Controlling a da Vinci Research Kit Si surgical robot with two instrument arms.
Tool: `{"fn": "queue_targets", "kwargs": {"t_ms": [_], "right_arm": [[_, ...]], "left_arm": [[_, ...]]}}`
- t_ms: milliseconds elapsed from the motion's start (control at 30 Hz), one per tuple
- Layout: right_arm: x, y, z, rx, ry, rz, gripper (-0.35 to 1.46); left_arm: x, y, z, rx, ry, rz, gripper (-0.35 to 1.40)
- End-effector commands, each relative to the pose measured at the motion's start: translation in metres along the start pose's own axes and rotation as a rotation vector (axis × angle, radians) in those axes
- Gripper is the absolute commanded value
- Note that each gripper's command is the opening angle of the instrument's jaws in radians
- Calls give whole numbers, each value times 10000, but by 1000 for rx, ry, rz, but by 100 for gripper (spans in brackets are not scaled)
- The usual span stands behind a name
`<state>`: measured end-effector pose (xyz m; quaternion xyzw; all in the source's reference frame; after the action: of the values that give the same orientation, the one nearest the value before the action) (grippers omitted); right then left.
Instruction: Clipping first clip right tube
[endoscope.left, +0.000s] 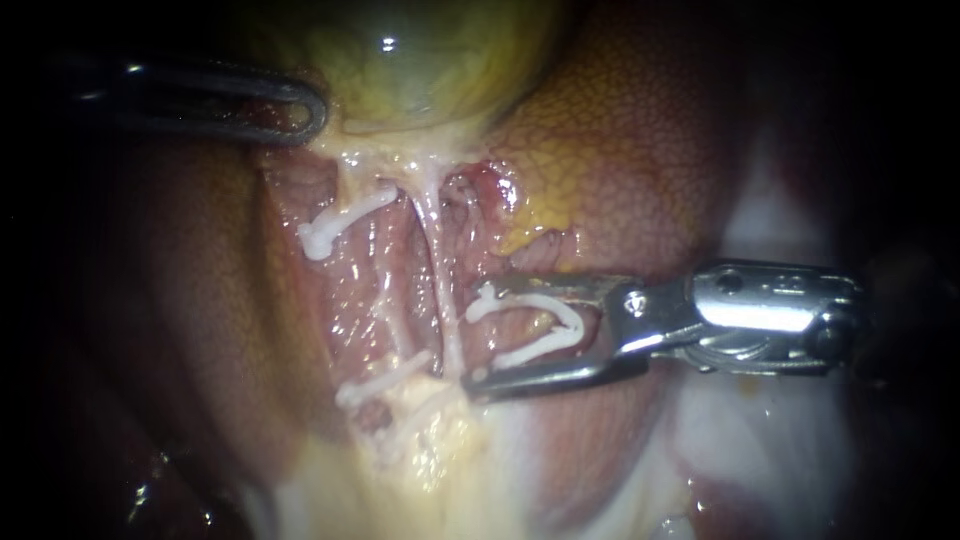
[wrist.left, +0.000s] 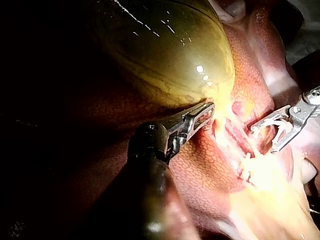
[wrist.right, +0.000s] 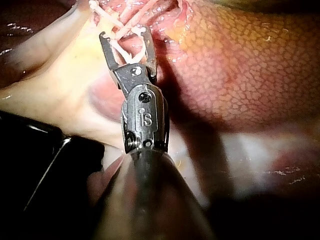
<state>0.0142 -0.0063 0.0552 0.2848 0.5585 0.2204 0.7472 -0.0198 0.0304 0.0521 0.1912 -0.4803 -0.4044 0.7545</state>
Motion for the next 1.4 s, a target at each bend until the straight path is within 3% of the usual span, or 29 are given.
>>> {"fn": "queue_targets", "kwargs": {"t_ms": [33, 333, 667, 1133, 1400], "right_arm": [[-2, 2, 0, 0, 0, 0, 49], [-15, 16, 11, -12, -1, 10, 49], [-23, 26, 33, 26, -3, 29, 49], [-15, 26, 57, 221, 135, 114, 49], [-12, 10, 57, 308, 169, 125, 48]], "left_arm": [[0, 0, 0, 0, 0, 0, -35], [0, 0, 0, 0, 0, 0, -35], [0, 0, 0, 0, 0, 0, -35], [0, 0, 0, 0, 0, 0, -35], [0, 1, -1, 0, 0, 0, -35]]}}
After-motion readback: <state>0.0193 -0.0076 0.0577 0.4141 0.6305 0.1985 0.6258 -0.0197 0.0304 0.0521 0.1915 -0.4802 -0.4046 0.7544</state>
